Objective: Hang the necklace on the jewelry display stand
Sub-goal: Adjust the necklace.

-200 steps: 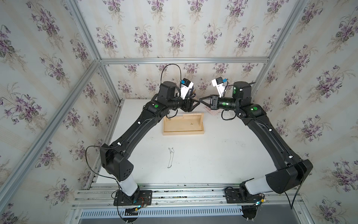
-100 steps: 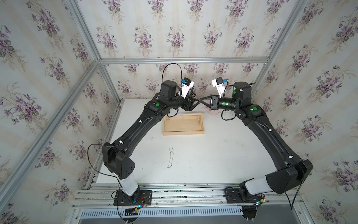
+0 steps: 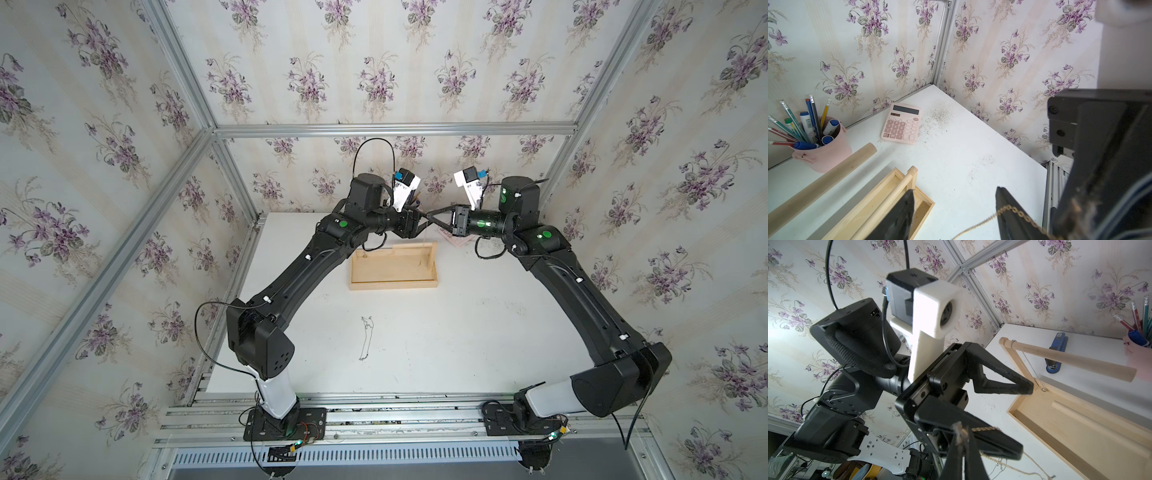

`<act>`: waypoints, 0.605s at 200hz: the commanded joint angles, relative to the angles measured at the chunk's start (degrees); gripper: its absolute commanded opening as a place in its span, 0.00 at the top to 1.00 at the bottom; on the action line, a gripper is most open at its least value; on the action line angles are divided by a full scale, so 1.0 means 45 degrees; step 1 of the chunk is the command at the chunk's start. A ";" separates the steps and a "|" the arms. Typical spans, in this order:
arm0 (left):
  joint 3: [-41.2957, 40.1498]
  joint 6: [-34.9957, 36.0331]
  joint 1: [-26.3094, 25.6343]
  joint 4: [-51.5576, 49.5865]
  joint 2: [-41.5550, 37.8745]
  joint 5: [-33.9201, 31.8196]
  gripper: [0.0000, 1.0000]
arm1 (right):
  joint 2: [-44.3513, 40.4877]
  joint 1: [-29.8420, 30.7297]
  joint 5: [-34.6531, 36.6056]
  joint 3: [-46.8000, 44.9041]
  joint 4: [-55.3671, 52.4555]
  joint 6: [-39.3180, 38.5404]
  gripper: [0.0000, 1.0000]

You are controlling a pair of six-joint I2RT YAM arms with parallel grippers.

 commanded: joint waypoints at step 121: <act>0.0546 0.0169 -0.0156 0.0189 0.0226 0.0059 0.77 | -0.0131 0.0007 -0.0297 -0.0176 0.0569 0.0216 0.94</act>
